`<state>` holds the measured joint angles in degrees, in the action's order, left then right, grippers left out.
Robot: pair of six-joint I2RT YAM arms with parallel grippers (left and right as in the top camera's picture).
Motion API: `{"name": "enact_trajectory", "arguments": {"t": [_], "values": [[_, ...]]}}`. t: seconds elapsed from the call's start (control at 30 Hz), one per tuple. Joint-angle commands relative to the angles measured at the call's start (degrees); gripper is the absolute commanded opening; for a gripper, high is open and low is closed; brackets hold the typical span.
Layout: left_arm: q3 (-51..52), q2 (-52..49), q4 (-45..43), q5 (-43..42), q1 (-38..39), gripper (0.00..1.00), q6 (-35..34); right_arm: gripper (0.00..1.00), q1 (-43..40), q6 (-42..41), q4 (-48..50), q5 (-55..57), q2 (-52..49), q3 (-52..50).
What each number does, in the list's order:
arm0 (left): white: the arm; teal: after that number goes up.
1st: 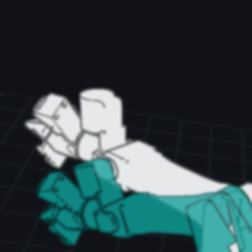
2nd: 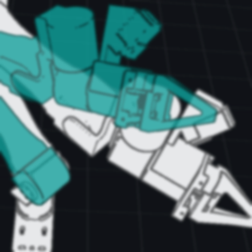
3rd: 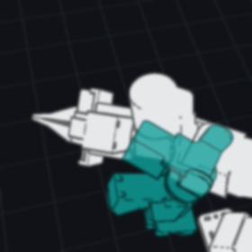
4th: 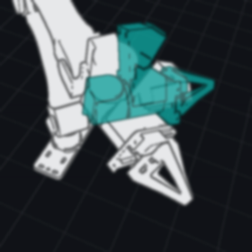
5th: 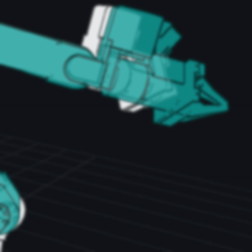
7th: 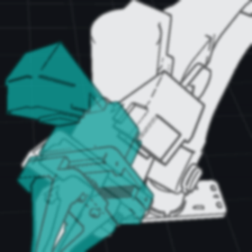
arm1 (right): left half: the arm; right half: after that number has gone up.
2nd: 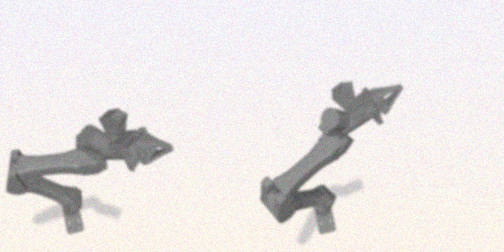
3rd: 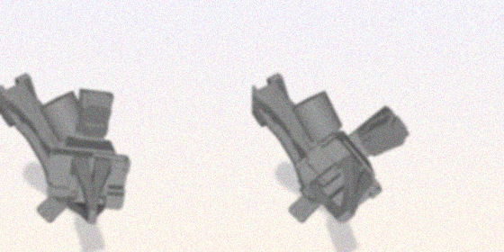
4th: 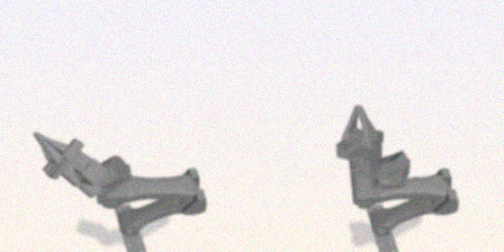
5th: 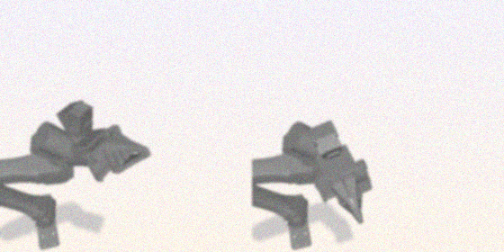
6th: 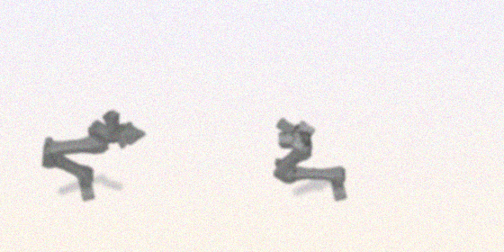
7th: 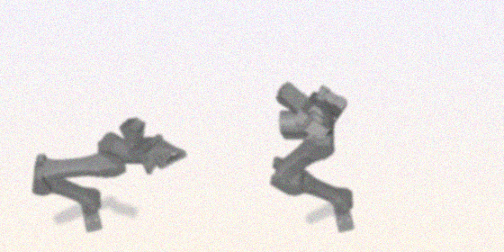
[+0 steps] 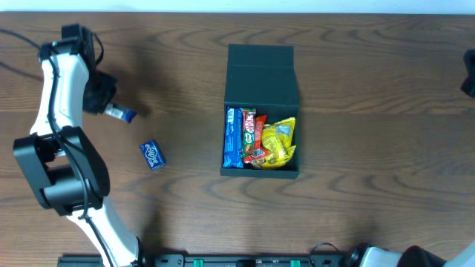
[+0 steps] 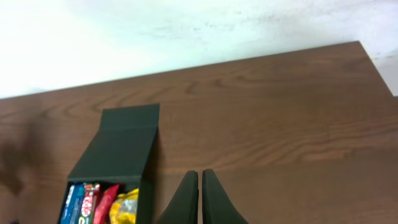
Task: Pack container
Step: 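Return the left gripper and grasp the dark blue snack bar, then lower the dark blue bar into the box and release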
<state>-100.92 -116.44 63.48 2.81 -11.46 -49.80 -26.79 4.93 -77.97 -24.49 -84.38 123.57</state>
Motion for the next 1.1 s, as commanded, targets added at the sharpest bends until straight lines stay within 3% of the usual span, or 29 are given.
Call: {"name": "enact_trajectory", "arguments": {"t": [0.0, 0.17, 0.33, 0.5, 0.8, 1.07], "values": [[-4.0, 2.2, 0.9, 2.8, 5.8, 0.06, 6.8, 0.03, 0.2, -1.4, 1.1, -0.6, -0.2, 0.2], [-4.4, 4.4, -1.3, 5.1, 18.4, 0.06, 11.9, 0.03, 0.2, -1.7, 3.0, -0.6, 1.0, 0.5], [-4.4, 4.4, -3.7, 5.1, 34.6, 0.06, 13.3, 0.02, 0.2, -1.7, 3.3, -0.6, 3.2, 0.6], [-4.3, 4.4, -7.2, 5.1, 44.9, 0.06, 14.7, 0.02, 0.2, -1.7, 2.8, -0.6, 4.3, 0.6], [-2.2, 4.2, -8.2, 4.6, 54.3, 0.06, 17.4, 0.01, 0.2, -1.7, 2.5, -0.6, 5.0, 0.6], [1.0, 2.0, -11.1, 2.5, 55.5, 0.06, 20.6, 0.01, 0.2, -1.7, 2.0, -0.7, 5.0, 0.6]]}}
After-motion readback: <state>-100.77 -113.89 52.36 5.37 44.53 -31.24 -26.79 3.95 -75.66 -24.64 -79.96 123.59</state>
